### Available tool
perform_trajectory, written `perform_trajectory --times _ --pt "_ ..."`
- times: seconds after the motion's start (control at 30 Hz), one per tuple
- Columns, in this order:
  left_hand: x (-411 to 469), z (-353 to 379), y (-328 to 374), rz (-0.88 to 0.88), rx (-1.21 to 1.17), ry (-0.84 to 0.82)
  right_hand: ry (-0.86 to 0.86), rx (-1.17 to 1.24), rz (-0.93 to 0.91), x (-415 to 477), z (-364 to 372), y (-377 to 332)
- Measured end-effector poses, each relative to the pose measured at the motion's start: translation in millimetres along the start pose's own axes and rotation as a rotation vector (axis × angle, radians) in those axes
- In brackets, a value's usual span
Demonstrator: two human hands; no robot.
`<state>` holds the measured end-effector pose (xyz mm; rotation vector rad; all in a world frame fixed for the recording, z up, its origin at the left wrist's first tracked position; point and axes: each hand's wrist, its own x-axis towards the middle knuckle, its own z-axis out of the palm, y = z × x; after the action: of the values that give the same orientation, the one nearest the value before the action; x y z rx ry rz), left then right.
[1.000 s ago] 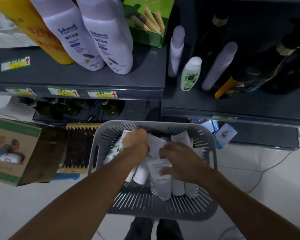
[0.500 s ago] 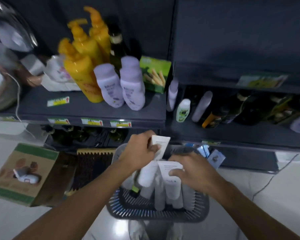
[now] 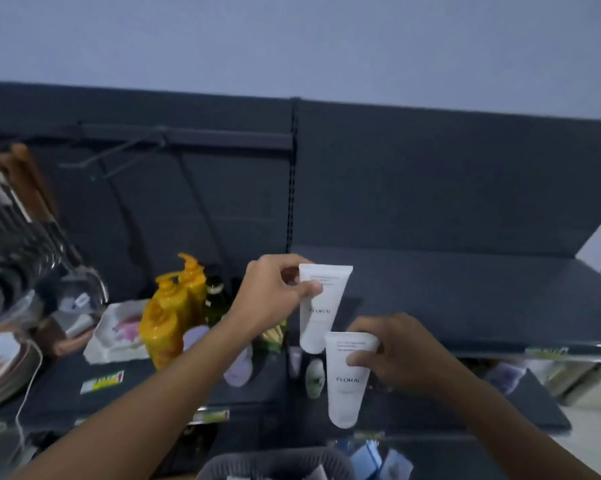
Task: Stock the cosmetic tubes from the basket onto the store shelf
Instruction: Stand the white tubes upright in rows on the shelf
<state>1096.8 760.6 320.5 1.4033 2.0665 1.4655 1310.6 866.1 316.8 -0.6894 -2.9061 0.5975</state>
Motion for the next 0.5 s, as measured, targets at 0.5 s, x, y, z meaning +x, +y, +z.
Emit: perform_trajectory --times 0.5 --pt "218.6 58.0 -25.5 -0.071 0.121 0.05 0.255 0.171 -0.039 154.6 -76.1 95.6"
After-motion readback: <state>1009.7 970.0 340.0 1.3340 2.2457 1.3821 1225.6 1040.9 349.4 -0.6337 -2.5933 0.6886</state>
